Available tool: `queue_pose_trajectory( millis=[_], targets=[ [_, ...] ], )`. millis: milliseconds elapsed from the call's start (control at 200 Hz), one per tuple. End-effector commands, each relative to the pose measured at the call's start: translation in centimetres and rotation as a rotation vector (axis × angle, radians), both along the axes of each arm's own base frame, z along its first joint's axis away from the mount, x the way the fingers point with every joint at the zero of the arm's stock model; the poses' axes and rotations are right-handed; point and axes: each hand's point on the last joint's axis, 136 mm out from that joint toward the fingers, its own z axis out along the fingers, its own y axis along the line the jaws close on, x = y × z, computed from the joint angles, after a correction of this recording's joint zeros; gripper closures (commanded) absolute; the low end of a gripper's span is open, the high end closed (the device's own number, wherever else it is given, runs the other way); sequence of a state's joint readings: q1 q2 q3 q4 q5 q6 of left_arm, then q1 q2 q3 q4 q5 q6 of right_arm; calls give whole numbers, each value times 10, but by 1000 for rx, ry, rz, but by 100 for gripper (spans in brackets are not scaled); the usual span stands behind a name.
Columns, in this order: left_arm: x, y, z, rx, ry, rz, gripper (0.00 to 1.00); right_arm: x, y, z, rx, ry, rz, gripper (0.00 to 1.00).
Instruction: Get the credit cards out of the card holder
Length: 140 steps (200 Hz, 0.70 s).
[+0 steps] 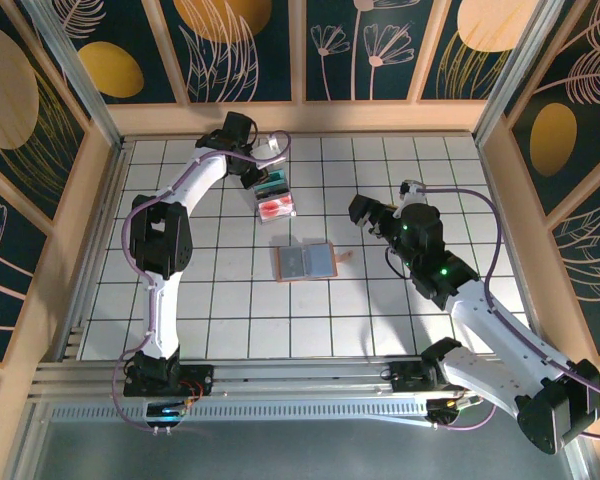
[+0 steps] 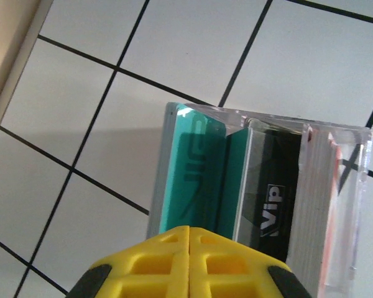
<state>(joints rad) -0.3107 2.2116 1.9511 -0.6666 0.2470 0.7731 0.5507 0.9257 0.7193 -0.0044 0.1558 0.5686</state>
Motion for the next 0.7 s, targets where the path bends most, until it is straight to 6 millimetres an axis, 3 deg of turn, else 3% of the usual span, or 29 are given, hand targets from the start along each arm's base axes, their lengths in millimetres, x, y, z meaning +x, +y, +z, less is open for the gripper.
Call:
queue_pose_trajectory(
  millis=[0, 245, 425, 695],
  targets=[
    [-26, -5, 7, -35, 60, -16, 97, 1, 0, 5, 28, -10, -7, 5],
    [-38, -12, -18, -43, 97, -14, 100, 3, 3, 3, 25, 4, -2, 5],
    [-24, -8, -28, -23, 66, 42, 100, 4, 4, 2, 22, 8, 0, 5],
    [-3, -1, -25, 0, -5, 107, 100, 4, 4, -2, 23, 14, 1, 5]
  ],
)
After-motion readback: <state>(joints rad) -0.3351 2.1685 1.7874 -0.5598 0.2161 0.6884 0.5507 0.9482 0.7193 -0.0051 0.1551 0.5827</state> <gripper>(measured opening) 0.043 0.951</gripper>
